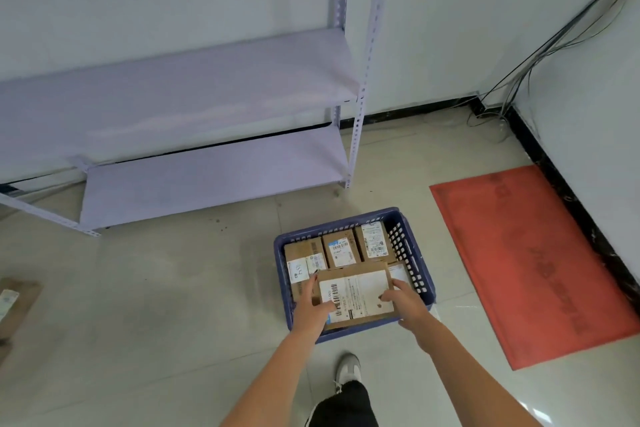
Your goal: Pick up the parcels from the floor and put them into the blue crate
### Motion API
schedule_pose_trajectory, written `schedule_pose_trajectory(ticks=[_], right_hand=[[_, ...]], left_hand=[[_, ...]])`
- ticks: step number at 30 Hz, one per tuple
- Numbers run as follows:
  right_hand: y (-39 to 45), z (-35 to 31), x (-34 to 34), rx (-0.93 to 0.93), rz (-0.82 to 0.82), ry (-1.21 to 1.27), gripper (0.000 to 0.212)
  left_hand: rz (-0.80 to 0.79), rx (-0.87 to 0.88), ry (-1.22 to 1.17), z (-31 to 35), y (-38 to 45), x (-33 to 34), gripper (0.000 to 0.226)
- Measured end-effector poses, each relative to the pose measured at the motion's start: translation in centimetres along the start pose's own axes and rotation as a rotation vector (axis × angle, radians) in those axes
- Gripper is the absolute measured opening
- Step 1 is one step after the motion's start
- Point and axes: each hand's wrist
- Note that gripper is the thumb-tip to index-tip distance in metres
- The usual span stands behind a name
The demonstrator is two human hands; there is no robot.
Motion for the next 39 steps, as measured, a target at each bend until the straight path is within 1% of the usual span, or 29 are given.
schedule_pose_trajectory(ticks=[2, 6, 11, 13, 14, 17, 19, 22, 25, 28, 33, 37, 39], right_hand=[[1.6, 0.6, -1.5, 0.001, -0.011, -0.009, 0.028], [5.2, 2.0, -4.0, 0.023, -0.043, -0.046, 0.042], [11.3, 4.4, -6.4, 0.069, -0.112, -0.114, 0.039], [13.7, 5.3, -6.9, 0.081, -0.146, -0.120, 0.048], [14.9, 5.9, -7.2, 0.095, -0.153, -0.124, 0.050], [18.8, 7.9, -7.3, 0.127, -0.164, -0.146, 0.043], [21.5, 9.3, -7.1, 0.122, -0.167, -0.215, 0.049], [25.8, 10.5, -6.9, 0.098, -0.173, -0.329, 0.055], [29.7, 11.3, -6.5, 0.094, -0.193, -0.418, 0.058], [33.1, 12.4, -6.0, 0.112, -0.198, -0.464, 0.063], [36.3, 14.6, -5.3, 0.141, -0.215, -0.547, 0.061], [37.5, 15.3, -5.1, 0.147, -0.202, -0.608, 0.059], [37.8, 15.5, -4.9, 0.154, -0.209, -0.650, 0.057]], left_hand=[[0.026, -0.025, 0.009, -0.6, 1.3, 1.7, 0.072], [0.082, -0.091, -0.021, -1.8, 3.1, 4.9, 0.075], [0.138, -0.186, -0.131, -5.7, 7.5, 8.7, 0.075], [0.140, -0.225, -0.157, -7.4, 9.8, 9.6, 0.078], [0.137, -0.239, -0.156, -8.1, 10.8, 9.9, 0.078], [0.176, -0.269, -0.145, -10.2, 13.5, 10.4, 0.073], [0.189, -0.276, -0.156, -11.8, 15.8, 10.3, 0.066], [0.184, -0.273, -0.163, -14.4, 20.4, 10.3, 0.057], [0.171, -0.292, -0.143, -16.5, 24.9, 10.2, 0.061], [0.148, -0.311, -0.134, -18.3, 28.1, 10.3, 0.058], [0.116, -0.333, -0.100, -20.8, 31.0, 10.1, 0.058], [0.072, -0.354, -0.080, -21.5, 32.2, 10.3, 0.055], [0.048, -0.378, -0.066, -21.5, 32.7, 10.3, 0.050]])
Point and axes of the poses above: each hand's wrist, its own y-axis towards the middle knuckle, its own x-axis out of the palm, z = x × y, and after that the axes turned 6 degrees about -z, right-handed
